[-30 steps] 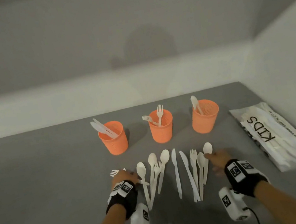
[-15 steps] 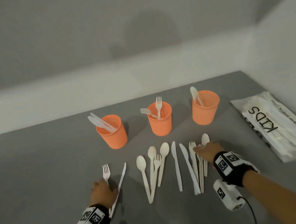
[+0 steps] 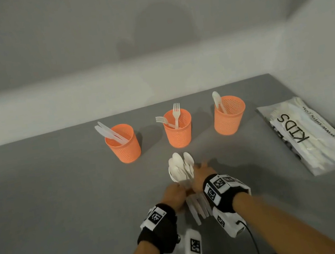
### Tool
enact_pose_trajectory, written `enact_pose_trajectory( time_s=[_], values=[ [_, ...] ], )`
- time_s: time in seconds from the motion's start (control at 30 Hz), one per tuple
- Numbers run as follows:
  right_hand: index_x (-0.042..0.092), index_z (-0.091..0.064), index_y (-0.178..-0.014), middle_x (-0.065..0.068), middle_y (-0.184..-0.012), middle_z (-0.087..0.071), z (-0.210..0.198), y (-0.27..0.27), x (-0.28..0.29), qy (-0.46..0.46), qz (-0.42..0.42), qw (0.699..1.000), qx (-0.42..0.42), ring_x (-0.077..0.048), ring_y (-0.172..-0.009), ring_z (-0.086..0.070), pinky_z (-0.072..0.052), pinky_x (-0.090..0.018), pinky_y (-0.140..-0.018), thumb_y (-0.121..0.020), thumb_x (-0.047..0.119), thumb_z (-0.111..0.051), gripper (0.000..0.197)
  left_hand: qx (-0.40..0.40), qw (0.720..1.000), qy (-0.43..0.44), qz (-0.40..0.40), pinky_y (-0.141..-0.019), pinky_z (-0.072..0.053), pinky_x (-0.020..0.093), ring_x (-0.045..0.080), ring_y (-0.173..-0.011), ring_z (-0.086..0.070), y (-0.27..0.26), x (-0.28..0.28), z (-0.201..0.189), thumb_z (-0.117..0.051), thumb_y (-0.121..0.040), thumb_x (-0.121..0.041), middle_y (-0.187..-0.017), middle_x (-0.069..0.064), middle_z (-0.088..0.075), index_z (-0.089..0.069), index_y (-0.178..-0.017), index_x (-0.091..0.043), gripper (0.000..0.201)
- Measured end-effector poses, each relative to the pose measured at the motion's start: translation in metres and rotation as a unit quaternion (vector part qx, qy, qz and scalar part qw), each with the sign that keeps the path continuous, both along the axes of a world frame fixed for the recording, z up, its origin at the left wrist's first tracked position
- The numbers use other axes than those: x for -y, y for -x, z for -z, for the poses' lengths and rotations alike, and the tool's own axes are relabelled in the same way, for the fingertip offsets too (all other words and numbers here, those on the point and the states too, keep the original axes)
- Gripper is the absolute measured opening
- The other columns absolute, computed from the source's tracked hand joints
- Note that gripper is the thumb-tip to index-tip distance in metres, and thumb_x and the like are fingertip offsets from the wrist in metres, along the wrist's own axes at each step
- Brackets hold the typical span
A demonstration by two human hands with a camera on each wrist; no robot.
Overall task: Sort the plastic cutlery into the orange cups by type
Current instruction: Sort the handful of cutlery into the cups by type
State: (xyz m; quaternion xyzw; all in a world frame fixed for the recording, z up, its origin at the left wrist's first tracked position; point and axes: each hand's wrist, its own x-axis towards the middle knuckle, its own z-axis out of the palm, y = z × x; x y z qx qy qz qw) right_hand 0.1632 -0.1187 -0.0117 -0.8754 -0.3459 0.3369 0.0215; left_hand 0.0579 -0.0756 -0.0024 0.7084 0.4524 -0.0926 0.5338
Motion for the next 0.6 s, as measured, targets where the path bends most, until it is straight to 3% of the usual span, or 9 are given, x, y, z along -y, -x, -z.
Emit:
enact_pose_trajectory(
  time_s=[0.03, 0.1, 0.17, 0.3, 0.43, 0.5, 0.6],
  values=[
    [0.008, -0.021, -0.141, -0.021, -0.146, -0.021, 0.0, 0.002, 0.001, 0.004, -0.013, 0.999, 0.036, -0.037, -0.129, -0.037, -0.037, -0.04, -0.105, -0.087, 0.022, -0.058, 0.067, 0.007, 0.999, 0.035, -0.018, -0.055, -0.047, 0.029, 0.022, -0.066, -0.056, -0.003, 0.0, 0.0, -0.039, -0.094, -0.017, -0.079, 0.009, -0.057, -0.057, -0.085, -0.012, 0.02],
    [0.005, -0.026, -0.138, -0.022, -0.142, -0.026, -0.002, 0.005, 0.003, 0.0, -0.038, 0.996, 0.076, -0.037, -0.126, -0.039, -0.038, -0.039, -0.102, -0.087, 0.012, -0.056, 0.06, 0.013, 0.993, 0.091, -0.075, -0.049, -0.045, 0.021, 0.011, -0.057, -0.053, -0.004, -0.001, -0.001, -0.038, -0.092, -0.014, -0.071, 0.001, -0.051, -0.051, -0.072, -0.016, 0.024],
    [0.003, -0.028, -0.136, -0.023, -0.14, -0.03, -0.001, 0.006, 0.002, -0.008, -0.044, 0.996, 0.076, -0.037, -0.126, -0.038, -0.038, -0.04, -0.101, -0.087, 0.009, -0.057, 0.058, 0.032, 0.977, 0.154, -0.145, -0.054, -0.042, 0.022, 0.011, -0.056, -0.049, -0.003, -0.004, -0.004, -0.039, -0.089, -0.014, -0.068, 0.001, -0.05, -0.05, -0.068, -0.015, 0.024],
    [0.003, -0.036, -0.13, -0.021, -0.133, -0.044, -0.002, 0.008, 0.001, -0.035, -0.04, 0.997, 0.05, -0.036, -0.124, -0.043, -0.042, -0.041, -0.097, -0.083, 0.011, -0.062, 0.054, 0.068, 0.945, 0.242, -0.208, -0.065, -0.039, 0.026, 0.014, -0.068, -0.048, 0.006, -0.008, -0.002, -0.042, -0.092, -0.024, -0.075, 0.003, -0.056, -0.056, -0.075, -0.011, 0.025],
    [0.001, -0.048, -0.123, -0.018, -0.127, -0.056, -0.008, 0.008, -0.001, -0.042, -0.044, 0.997, 0.04, -0.034, -0.12, -0.053, -0.045, -0.036, -0.095, -0.081, 0.009, -0.066, 0.047, 0.103, 0.93, 0.282, -0.21, -0.072, -0.044, 0.03, 0.017, -0.076, -0.054, 0.013, -0.006, 0.0, -0.04, -0.095, -0.045, -0.083, 0.007, -0.059, -0.059, -0.093, -0.007, 0.043],
    [0.001, -0.05, -0.122, -0.017, -0.126, -0.057, -0.009, 0.011, 0.001, -0.042, -0.048, 0.997, 0.045, -0.033, -0.119, -0.054, -0.045, -0.035, -0.095, -0.08, 0.008, -0.067, 0.045, 0.122, 0.924, 0.293, -0.212, -0.075, -0.046, 0.031, 0.019, -0.081, -0.057, 0.018, -0.006, 0.003, -0.038, -0.094, -0.048, -0.088, 0.009, -0.061, -0.059, -0.099, -0.005, 0.048],
    [0.003, -0.049, -0.12, -0.017, -0.126, -0.056, -0.008, 0.016, 0.005, -0.06, -0.039, 0.996, 0.043, -0.034, -0.117, -0.054, -0.046, -0.035, -0.093, -0.079, 0.007, -0.067, 0.045, 0.139, 0.914, 0.305, -0.227, -0.073, -0.047, 0.031, 0.021, -0.086, -0.058, 0.026, -0.006, 0.003, -0.035, -0.095, -0.047, -0.094, 0.012, -0.062, -0.059, -0.095, -0.003, 0.05]
  ],
)
